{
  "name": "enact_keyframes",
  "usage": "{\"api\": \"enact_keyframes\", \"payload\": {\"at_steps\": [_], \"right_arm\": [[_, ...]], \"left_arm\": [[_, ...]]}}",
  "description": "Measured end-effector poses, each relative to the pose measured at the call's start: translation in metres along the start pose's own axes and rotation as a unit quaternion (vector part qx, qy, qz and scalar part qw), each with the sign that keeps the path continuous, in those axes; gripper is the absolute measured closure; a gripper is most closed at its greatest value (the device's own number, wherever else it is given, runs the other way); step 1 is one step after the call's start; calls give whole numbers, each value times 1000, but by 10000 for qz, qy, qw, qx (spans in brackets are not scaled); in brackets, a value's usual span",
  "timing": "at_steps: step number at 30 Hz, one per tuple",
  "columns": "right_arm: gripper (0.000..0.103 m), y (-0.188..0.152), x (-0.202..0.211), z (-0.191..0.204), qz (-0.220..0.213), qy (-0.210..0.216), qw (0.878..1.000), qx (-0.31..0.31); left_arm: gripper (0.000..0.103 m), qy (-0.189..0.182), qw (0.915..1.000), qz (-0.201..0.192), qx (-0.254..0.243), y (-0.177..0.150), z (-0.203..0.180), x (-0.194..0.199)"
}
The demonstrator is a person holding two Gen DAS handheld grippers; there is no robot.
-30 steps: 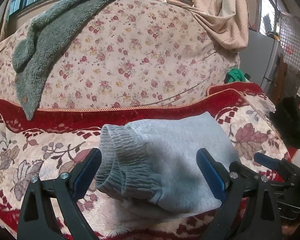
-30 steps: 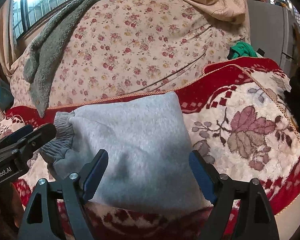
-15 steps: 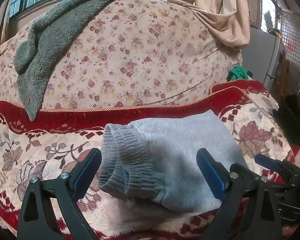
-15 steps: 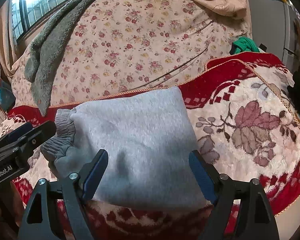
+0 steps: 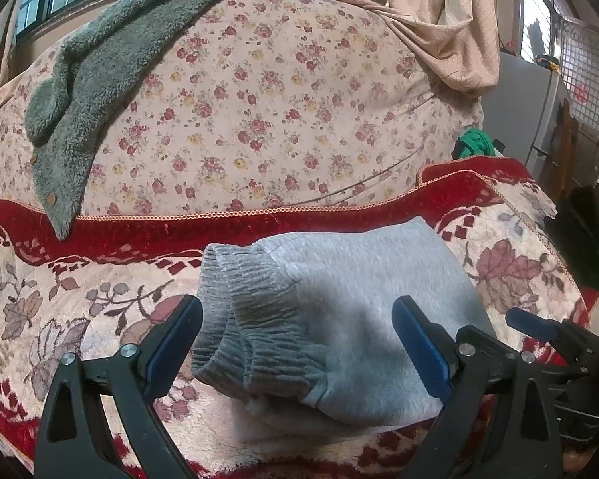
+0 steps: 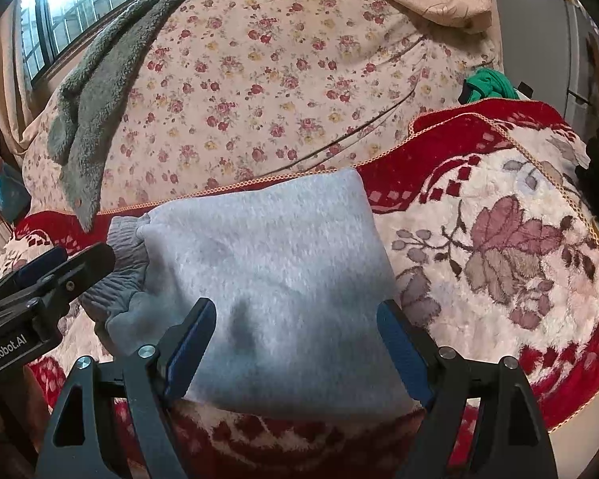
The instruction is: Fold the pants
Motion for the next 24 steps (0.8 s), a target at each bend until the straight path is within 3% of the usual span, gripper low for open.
{"api": "enact_keyframes", "payload": {"at_steps": [11,19,24], "right_arm": [[16,-3,-2,1,44,-14,10000,8],[16,-5,-4,2,87,-43,10000,-8],[16,-3,-4,-2,74,-58,9999,-43]], "left_arm": [[8,8,10000,45,26,-5,0,-5],[8,100,9994,-224,-241,-2,-2,2],[8,3,9995,-171,-269,-2,-3,3]]}}
Point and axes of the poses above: each gripper's, at about its wrist camera, not at the fingertips, and x roughly against the way its jaws point, z to its left, y to its top, the point moved 6 cm from there along -x, roughly the way its jaws point, and after that the axes turned 13 degrees about -x, right-handed, at the moved point
